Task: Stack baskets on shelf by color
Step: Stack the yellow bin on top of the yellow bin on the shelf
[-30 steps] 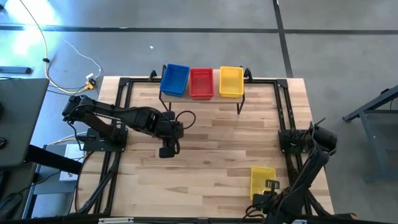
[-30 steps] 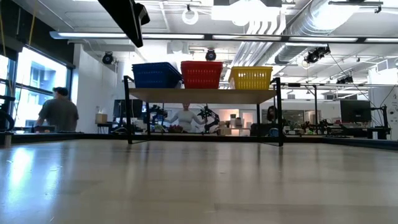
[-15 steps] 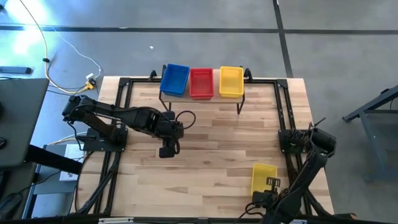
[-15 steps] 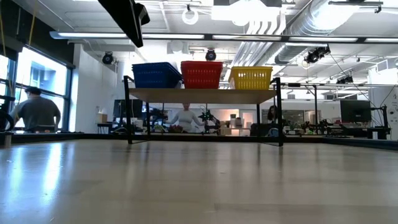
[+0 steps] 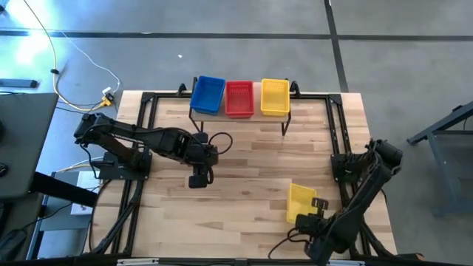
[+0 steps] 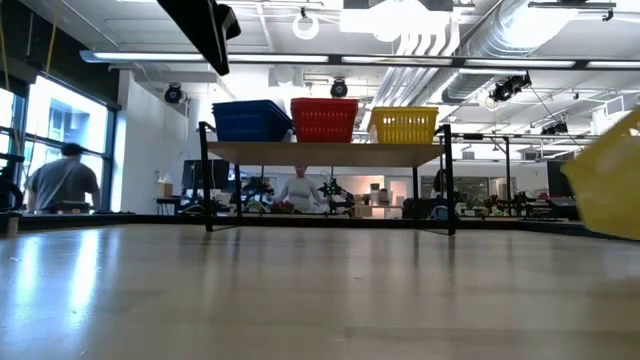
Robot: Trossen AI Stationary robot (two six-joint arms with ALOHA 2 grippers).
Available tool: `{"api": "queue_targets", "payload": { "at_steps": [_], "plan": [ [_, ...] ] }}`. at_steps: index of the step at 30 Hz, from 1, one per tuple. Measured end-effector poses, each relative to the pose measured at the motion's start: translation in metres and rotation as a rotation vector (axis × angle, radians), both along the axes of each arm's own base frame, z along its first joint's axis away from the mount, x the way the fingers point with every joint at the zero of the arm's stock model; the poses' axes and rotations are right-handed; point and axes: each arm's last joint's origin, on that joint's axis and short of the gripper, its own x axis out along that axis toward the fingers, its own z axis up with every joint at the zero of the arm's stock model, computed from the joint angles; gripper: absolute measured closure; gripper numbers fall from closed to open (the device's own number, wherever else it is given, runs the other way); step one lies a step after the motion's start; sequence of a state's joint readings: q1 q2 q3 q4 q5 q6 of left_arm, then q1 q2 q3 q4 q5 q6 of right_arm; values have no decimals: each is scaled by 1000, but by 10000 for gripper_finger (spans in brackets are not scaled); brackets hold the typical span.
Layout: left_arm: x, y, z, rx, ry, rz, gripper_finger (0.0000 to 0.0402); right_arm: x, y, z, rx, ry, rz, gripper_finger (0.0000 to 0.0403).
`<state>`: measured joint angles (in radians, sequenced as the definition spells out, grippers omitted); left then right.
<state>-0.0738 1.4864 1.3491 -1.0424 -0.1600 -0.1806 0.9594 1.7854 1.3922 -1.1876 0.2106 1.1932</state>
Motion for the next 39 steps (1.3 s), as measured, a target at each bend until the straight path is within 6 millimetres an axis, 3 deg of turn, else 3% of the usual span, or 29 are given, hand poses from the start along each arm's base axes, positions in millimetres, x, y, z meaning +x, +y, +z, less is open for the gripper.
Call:
{"api": "queue_targets", "payload": {
  "at_steps": [11, 19, 30, 39],
  "plan": [
    [0, -6, 0, 0, 0, -21, 275, 18, -41, 44, -76, -219, 83, 402],
    [-1, -12, 0, 0, 0, -39, 275, 39, -71, 90, -188, -346, 217, 403],
    [-1, -12, 0, 0, -1, -31, 275, 62, -125, 149, -427, -323, 335, 403],
    [-1, -11, 0, 6, -2, -30, 275, 72, -186, 172, -586, -196, 272, 403]
  ]
}}
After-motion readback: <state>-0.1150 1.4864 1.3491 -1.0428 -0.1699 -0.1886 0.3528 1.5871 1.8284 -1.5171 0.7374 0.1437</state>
